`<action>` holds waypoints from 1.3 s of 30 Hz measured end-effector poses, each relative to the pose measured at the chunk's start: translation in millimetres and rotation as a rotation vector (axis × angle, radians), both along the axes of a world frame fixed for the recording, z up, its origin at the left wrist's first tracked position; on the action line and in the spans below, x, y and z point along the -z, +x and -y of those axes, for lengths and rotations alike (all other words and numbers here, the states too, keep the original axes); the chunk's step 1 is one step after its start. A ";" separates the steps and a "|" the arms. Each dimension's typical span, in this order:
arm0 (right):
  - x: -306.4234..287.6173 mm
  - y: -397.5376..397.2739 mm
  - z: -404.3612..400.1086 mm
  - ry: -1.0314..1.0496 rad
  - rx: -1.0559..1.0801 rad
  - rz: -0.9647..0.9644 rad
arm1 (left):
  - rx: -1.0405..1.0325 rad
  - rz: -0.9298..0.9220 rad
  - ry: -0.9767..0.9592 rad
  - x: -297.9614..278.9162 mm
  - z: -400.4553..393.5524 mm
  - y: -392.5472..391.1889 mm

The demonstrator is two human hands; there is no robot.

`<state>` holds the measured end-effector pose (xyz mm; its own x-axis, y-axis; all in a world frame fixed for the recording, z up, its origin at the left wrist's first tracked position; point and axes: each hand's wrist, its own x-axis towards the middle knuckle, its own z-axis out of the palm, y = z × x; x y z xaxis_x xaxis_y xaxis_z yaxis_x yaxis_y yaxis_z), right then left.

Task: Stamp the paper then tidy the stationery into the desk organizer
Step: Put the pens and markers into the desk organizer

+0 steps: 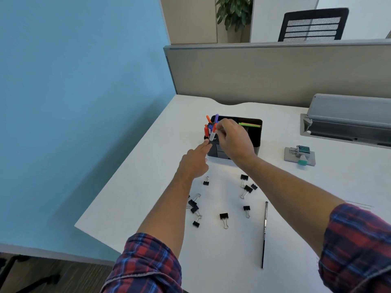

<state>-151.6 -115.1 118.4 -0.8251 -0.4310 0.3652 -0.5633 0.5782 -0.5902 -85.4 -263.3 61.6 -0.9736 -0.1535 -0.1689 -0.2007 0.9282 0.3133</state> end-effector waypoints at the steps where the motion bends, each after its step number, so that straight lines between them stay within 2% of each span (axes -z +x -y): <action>1: 0.2 0.1 1.7 0.032 -0.005 0.009 | 0.002 -0.003 -0.001 0.4 -0.4 0.4; 6: 3.3 -0.9 1.8 0.179 -0.064 0.000 | 0.002 0.012 -0.031 0.1 -2.3 -1.3; 13: 23.4 -8.3 -0.2 0.526 -0.180 -0.052 | -0.007 -0.017 -0.036 0.0 -3.4 -3.0; 18: 34.2 -8.0 -4.1 0.514 -0.183 -0.078 | -0.011 -0.037 -0.040 1.3 -3.2 -3.4; 22: 36.5 -9.0 -4.9 0.648 -0.246 -0.172 | -0.008 -0.066 -0.015 -0.5 -2.0 -1.7; 30: 29.6 -8.6 -3.1 0.606 -0.245 -0.059 | -0.001 -0.079 -0.025 -2.2 -0.8 -1.3; 35: 56.3 10.8 -30.0 0.324 0.008 -0.087 | 0.020 -0.087 -0.054 -2.7 1.1 -2.2; 39: 87.7 20.9 -44.6 0.468 -0.013 -0.047 | 0.038 -0.101 -0.140 -3.4 -3.5 -8.6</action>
<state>-130.7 -70.4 30.7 -0.8059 -0.5682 0.1663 -0.5920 0.7690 -0.2414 -94.0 -259.7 65.0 -0.9901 -0.1314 -0.0498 -0.1387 0.9704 0.1976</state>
